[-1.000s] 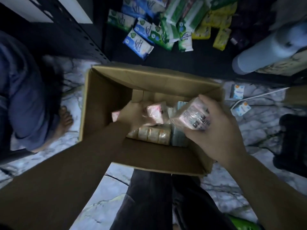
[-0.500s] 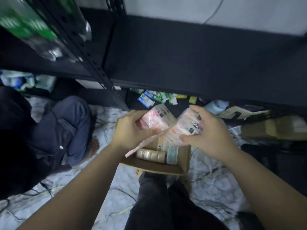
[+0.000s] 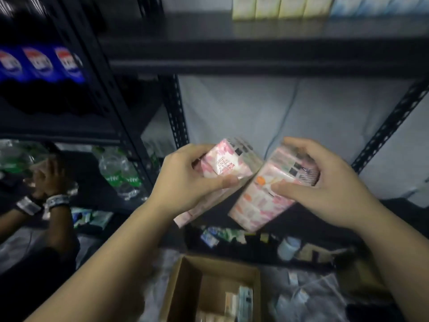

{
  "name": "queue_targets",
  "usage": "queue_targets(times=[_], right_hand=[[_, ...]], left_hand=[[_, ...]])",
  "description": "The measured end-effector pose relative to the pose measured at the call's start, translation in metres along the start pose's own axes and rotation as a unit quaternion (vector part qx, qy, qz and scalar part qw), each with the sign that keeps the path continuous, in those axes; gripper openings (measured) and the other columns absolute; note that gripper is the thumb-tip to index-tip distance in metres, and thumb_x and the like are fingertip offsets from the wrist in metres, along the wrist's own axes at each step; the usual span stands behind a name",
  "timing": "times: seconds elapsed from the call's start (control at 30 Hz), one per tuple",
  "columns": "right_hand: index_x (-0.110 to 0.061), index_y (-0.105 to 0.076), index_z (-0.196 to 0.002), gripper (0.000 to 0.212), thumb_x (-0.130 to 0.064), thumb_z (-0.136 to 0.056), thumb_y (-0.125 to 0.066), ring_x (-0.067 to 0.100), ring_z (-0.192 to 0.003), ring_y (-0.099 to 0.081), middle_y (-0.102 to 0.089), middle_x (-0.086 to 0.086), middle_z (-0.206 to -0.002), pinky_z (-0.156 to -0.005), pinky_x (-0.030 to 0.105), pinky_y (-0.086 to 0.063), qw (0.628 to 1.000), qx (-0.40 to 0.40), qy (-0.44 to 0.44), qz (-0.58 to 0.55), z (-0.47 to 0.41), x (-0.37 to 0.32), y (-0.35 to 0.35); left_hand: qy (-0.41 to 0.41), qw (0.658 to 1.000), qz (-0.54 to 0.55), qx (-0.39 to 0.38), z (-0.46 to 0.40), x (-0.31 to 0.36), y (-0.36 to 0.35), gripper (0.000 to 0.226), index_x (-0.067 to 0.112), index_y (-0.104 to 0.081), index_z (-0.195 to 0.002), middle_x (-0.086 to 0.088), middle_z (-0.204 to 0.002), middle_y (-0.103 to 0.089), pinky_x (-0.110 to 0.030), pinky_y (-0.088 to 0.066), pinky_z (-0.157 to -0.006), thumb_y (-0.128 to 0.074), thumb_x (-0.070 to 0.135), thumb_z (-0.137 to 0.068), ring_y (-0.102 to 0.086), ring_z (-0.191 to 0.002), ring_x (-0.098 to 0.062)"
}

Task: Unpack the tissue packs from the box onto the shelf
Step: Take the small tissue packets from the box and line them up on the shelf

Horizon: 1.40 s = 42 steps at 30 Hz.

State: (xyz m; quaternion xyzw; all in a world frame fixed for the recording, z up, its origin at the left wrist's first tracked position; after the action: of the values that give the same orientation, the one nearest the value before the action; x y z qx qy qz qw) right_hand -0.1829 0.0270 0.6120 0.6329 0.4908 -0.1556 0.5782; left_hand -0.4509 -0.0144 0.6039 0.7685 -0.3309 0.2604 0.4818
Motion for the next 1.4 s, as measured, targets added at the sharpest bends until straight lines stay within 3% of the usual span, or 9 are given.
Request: queue_targets(times=[0.1, 0.3, 0.47, 0.63, 0.8, 0.97, 1.17, 1.3, 1.4], right_hand=[[-0.045, -0.058, -0.129, 0.076, -0.05, -0.059, -0.088, -0.007, -0.093, -0.068, -0.063, -0.037, -0.113, -0.074, 0.004, -0.047, 0.997, 0.052, 0.041, -0.031, -0.016, -0.041, 0.041], [-0.044, -0.058, -0.126, 0.079, -0.057, -0.054, -0.089, 0.006, -0.098, -0.072, -0.068, -0.02, -0.116, -0.079, 0.029, -0.059, 0.978, 0.16, 0.114, -0.076, -0.045, -0.106, 0.111], [-0.044, -0.056, -0.12, 0.084, -0.051, -0.047, -0.096, 0.012, -0.09, -0.077, -0.072, -0.012, -0.107, -0.069, 0.032, -0.064, 0.957, 0.225, 0.138, -0.117, -0.067, -0.141, 0.158], [-0.041, -0.058, -0.116, 0.08, -0.056, -0.046, -0.092, 0.022, -0.095, -0.074, -0.071, 0.002, -0.108, -0.084, 0.05, -0.062, 0.957, 0.237, 0.14, -0.088, -0.098, -0.164, 0.188], [-0.04, -0.058, -0.115, 0.075, -0.062, -0.051, -0.089, 0.019, -0.1, -0.072, -0.069, -0.002, -0.116, -0.087, 0.049, -0.061, 0.96, 0.238, 0.133, -0.062, -0.123, -0.172, 0.202], [-0.034, -0.06, -0.116, 0.064, -0.046, -0.062, -0.093, 0.023, -0.099, -0.072, -0.069, 0.002, -0.116, -0.087, 0.051, -0.061, 0.963, 0.237, 0.114, -0.059, -0.14, -0.159, 0.198], [-0.033, -0.065, -0.11, 0.063, -0.05, -0.057, -0.094, 0.018, -0.092, -0.073, -0.074, -0.005, -0.104, -0.077, 0.038, -0.062, 0.965, 0.229, 0.101, -0.072, -0.145, -0.137, 0.181], [-0.028, -0.067, -0.108, 0.07, -0.059, -0.049, -0.089, 0.014, -0.087, -0.074, -0.076, -0.004, -0.098, -0.068, 0.026, -0.06, 0.965, 0.228, 0.104, -0.079, -0.147, -0.133, 0.177], [-0.026, -0.068, -0.106, 0.067, -0.055, -0.051, -0.094, 0.016, -0.086, -0.075, -0.076, -0.002, -0.097, -0.067, 0.027, -0.061, 0.963, 0.228, 0.113, -0.084, -0.149, -0.133, 0.18]], left_hand=[[-0.051, 0.998, -0.019, 0.026, -0.032, 0.053, 0.03, 0.057, 0.037, -0.075, -0.107, 0.016, -0.096, -0.072, -0.039, -0.057, -0.078, -0.088, 0.068, -0.062, -0.069, -0.09, -0.006], [-0.145, 0.985, -0.067, 0.061, -0.083, 0.144, 0.083, 0.065, 0.042, -0.072, -0.111, 0.017, -0.096, -0.069, -0.034, -0.057, -0.078, -0.083, 0.076, -0.058, -0.065, -0.09, -0.003], [-0.204, 0.968, -0.13, 0.063, -0.119, 0.197, 0.113, 0.063, 0.04, -0.071, -0.112, 0.022, -0.092, -0.065, -0.018, -0.046, -0.07, -0.08, 0.075, -0.06, -0.061, -0.088, 0.002], [-0.223, 0.953, -0.202, 0.027, -0.157, 0.221, 0.12, 0.064, 0.038, -0.073, -0.114, 0.014, -0.094, -0.065, -0.04, -0.054, -0.079, -0.081, 0.071, -0.06, -0.06, -0.087, -0.006], [-0.221, 0.945, -0.239, 0.014, -0.204, 0.211, 0.119, 0.061, 0.038, -0.07, -0.117, 0.014, -0.097, -0.062, -0.041, -0.055, -0.079, -0.086, 0.064, -0.064, -0.058, -0.089, -0.007], [-0.21, 0.937, -0.278, 0.008, -0.244, 0.177, 0.095, 0.066, 0.036, -0.065, -0.13, 0.012, -0.103, -0.055, -0.039, -0.051, -0.086, -0.084, 0.057, -0.07, -0.051, -0.101, -0.012], [-0.213, 0.926, -0.313, -0.01, -0.252, 0.129, 0.055, 0.087, 0.038, -0.052, -0.147, 0.009, -0.127, -0.053, -0.034, -0.042, -0.096, -0.078, 0.07, -0.071, -0.044, -0.117, -0.015], [-0.206, 0.943, -0.259, -0.039, -0.256, 0.134, 0.056, 0.1, 0.035, -0.054, -0.145, 0.009, -0.124, -0.052, -0.037, -0.043, -0.099, -0.063, 0.09, -0.062, -0.046, -0.119, -0.014], [-0.22, 0.961, -0.162, -0.053, -0.25, 0.15, 0.054, 0.09, 0.032, -0.06, -0.139, 0.012, -0.124, -0.057, -0.035, -0.046, -0.102, -0.057, 0.088, -0.068, -0.052, -0.119, -0.009]])
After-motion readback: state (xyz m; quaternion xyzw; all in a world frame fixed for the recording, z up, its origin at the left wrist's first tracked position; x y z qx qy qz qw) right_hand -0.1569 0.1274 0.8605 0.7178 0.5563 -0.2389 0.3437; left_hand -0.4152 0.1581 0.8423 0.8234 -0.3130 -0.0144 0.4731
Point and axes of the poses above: each hand's wrist, its own z-axis away from the middle knuckle, its own y-axis out of the back of the hand, x = y × z, the point moved 5 cm from there along -z, towards the middle knuckle
